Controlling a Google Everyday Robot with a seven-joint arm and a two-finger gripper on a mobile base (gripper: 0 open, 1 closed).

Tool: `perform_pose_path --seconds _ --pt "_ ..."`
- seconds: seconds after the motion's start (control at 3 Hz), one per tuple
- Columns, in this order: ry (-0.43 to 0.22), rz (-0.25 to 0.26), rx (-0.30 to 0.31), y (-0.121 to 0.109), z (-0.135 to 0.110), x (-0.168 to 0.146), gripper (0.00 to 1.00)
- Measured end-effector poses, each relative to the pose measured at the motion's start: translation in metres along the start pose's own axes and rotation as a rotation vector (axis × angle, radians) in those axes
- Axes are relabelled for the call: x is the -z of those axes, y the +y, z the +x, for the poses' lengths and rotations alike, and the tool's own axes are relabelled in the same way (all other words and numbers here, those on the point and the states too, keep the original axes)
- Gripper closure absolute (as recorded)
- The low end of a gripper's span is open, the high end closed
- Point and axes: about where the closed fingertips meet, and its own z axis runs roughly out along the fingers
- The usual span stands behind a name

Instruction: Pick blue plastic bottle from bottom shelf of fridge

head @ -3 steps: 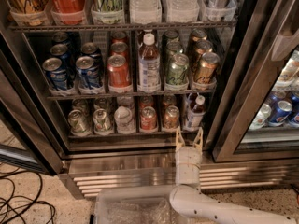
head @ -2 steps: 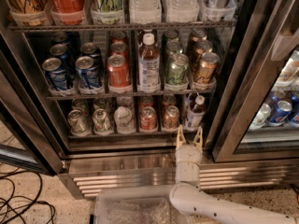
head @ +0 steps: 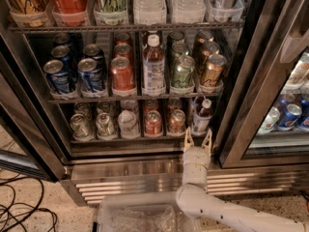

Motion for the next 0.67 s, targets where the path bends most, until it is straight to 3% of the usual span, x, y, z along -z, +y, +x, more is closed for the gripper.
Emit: perform_pose_path --seconds 0.33,0.67 --pt "0.022 0.015 0.013 -0.003 0.009 -0.033 0.39" --pt "0.012 0.018 0.02 -0.003 0.008 -0.044 0.39"
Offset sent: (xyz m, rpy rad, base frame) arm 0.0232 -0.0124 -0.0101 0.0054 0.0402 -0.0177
